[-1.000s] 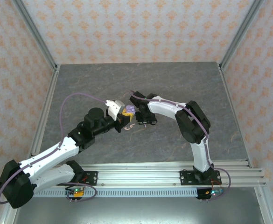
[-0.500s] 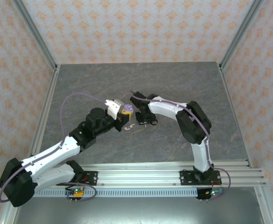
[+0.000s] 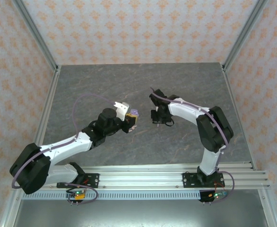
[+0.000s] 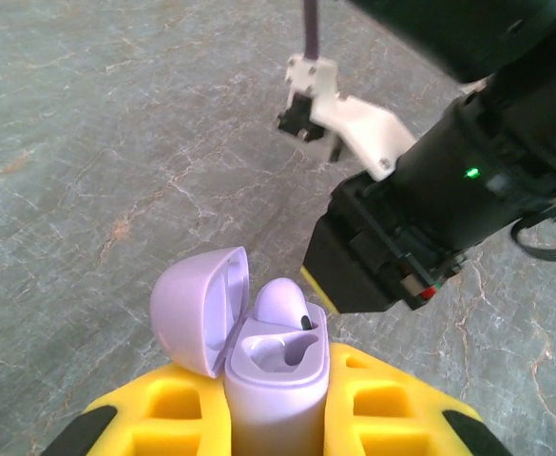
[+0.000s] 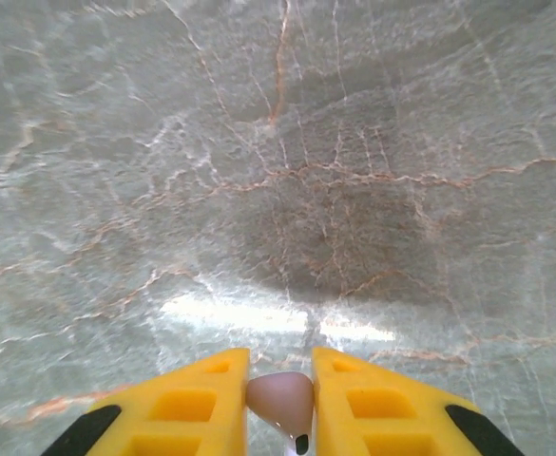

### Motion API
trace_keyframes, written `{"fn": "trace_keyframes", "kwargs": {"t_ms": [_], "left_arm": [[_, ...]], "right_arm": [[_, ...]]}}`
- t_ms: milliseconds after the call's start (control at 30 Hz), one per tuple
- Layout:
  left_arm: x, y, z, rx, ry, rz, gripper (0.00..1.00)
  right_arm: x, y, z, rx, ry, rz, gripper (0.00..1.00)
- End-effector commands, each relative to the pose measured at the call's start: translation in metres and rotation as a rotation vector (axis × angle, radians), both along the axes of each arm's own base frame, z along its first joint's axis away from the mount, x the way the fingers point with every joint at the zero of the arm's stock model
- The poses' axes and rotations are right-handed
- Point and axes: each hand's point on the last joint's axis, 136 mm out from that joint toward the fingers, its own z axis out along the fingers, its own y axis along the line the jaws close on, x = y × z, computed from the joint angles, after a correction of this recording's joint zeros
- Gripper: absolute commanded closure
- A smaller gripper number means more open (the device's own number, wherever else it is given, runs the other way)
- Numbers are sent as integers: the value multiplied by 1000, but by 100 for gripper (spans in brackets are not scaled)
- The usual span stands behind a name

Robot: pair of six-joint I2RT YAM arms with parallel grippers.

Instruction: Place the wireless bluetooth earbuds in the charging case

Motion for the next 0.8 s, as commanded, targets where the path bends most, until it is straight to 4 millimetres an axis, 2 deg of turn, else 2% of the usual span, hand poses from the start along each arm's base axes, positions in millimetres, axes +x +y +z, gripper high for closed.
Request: {"fn": "trace_keyframes", "kwargs": {"t_ms": [0,500,633,767], "left_arm": [[5,-9,17,-77,-55,-10,87],[1,-29,20,-153,-133,-122,88],[0,-36,25,-177,-145,-160,88],[3,-39,27,-170,-145,-167,88]], "right_arm": [[7,9,32,110,-85,-2,79],[-5,36,147,426,-264,70,79],[-11,43,173,510,-305,104,79],[-13,49,191,570,-341,125,78]]}}
